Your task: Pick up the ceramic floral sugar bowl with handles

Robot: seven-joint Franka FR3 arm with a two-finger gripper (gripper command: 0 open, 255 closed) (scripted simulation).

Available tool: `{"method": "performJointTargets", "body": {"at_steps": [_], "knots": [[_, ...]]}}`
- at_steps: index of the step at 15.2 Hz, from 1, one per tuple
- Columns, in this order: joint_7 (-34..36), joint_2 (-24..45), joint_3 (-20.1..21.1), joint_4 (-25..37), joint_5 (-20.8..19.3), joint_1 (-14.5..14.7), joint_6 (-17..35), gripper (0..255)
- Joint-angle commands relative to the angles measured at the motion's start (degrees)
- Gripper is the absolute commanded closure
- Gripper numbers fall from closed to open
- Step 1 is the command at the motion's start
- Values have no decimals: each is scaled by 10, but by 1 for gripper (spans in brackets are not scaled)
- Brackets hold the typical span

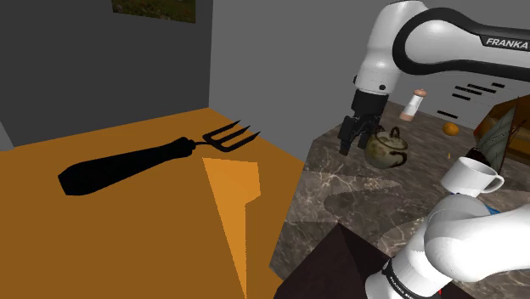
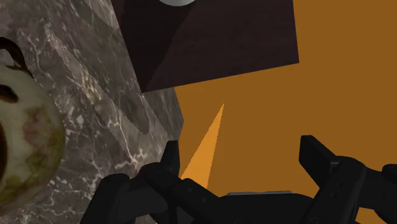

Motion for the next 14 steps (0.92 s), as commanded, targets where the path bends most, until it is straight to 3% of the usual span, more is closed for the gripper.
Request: {"method": "performJointTargets", "body": {"at_steps": [1,14], "knots": [[0,0,0,0,0,0,0,0],[-138,-23,-134,57,-142,-71,-31,0]]}}
